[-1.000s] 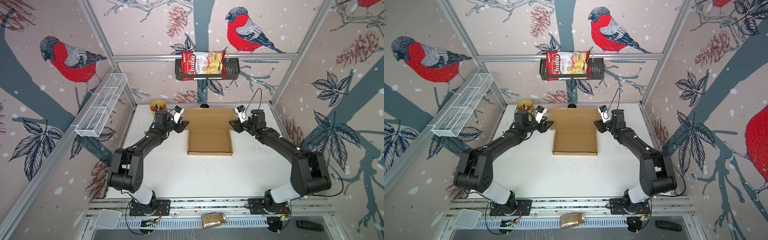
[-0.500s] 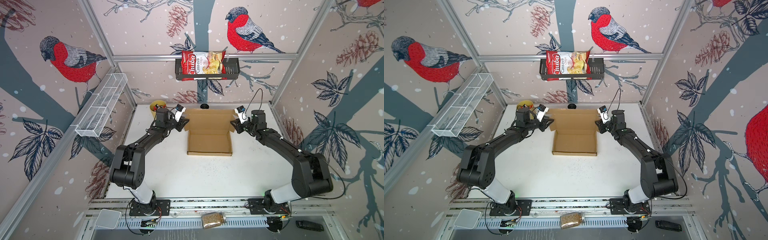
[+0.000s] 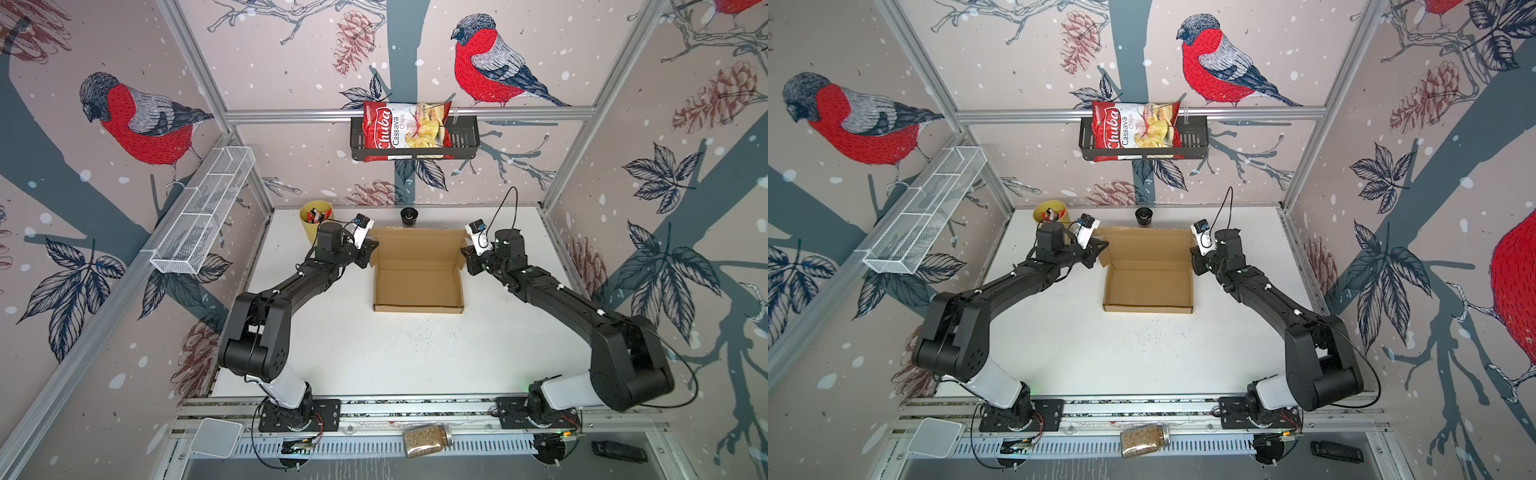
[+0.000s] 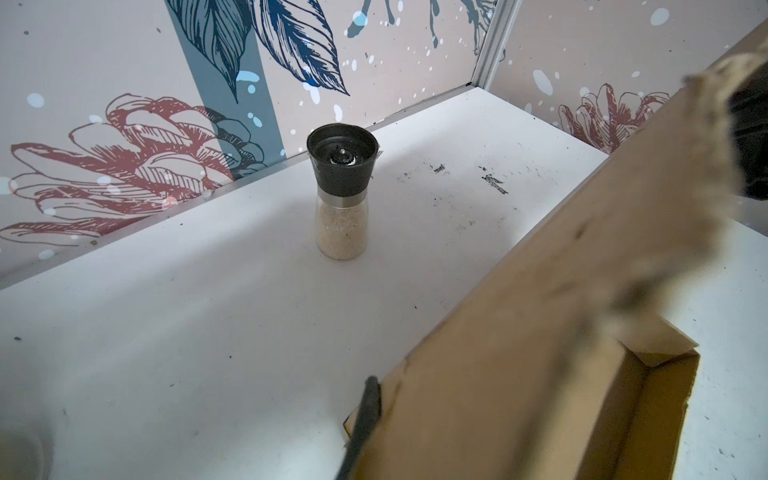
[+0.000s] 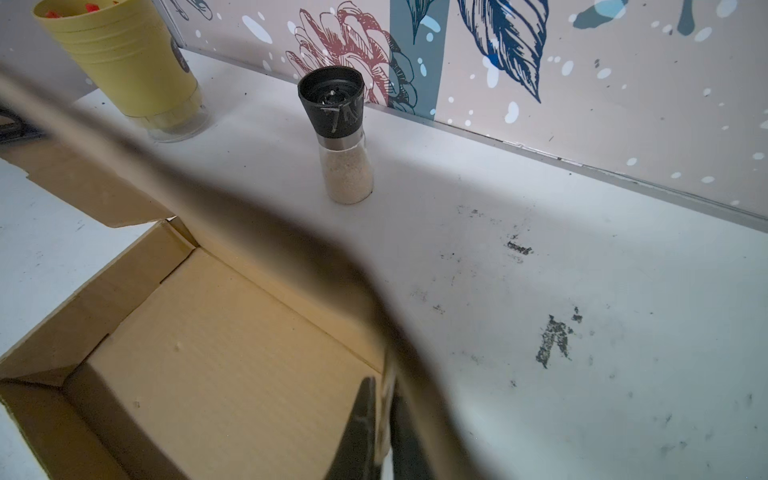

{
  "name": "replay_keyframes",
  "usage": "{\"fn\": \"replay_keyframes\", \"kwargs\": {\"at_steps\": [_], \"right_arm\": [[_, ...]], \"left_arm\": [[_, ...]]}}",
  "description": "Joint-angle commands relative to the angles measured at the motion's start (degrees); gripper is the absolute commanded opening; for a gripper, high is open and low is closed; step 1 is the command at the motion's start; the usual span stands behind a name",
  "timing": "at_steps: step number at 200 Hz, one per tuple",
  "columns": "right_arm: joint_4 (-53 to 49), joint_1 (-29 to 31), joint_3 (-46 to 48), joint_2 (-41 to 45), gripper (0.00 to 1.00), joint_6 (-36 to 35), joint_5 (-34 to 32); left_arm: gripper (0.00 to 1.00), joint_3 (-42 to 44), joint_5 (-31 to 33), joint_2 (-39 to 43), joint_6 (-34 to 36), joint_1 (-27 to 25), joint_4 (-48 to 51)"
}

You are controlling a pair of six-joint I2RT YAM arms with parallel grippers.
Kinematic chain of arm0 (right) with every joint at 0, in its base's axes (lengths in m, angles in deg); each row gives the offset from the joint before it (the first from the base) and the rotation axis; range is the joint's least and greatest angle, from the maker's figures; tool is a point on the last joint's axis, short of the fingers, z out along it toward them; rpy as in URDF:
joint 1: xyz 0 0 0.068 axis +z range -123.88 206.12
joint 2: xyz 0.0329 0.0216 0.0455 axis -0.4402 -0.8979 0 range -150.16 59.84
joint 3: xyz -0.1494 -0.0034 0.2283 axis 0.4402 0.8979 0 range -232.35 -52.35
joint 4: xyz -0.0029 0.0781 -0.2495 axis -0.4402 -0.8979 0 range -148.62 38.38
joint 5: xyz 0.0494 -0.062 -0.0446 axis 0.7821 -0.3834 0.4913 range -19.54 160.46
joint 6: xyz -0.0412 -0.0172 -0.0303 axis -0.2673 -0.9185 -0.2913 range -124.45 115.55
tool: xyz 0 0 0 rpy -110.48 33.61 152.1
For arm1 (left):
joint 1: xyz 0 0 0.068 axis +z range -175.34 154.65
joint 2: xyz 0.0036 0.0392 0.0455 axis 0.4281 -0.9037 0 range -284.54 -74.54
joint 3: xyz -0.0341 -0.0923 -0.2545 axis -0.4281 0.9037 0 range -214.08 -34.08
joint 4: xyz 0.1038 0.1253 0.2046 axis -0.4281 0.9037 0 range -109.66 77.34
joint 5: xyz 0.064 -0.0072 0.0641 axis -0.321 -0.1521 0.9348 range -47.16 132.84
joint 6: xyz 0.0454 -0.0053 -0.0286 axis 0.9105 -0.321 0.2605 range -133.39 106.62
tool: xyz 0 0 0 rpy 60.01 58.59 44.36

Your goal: Fold the paper box

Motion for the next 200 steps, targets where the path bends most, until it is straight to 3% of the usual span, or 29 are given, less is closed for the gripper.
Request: {"fn": "replay_keyframes", "kwargs": {"at_steps": [1,65,200], "right_arm": [[3.15,1.53,0.87,1.10,0.07,1.87,-1.20],[6.13,4.00,3.49,3.61,0.05,6.96,-3.87],[10.35,5.49,5.75,4.29,0.03,12.19,-6.29]], "left_arm": [[0.03,1.44,1.32,1.16,-3.03,-0.74,-4.25],[0.02,4.67,7.01,4.07,-6.65,-2.00,-8.71],[0.02,9.57,12.79,7.25,-8.17,-3.93,-14.63]]}}
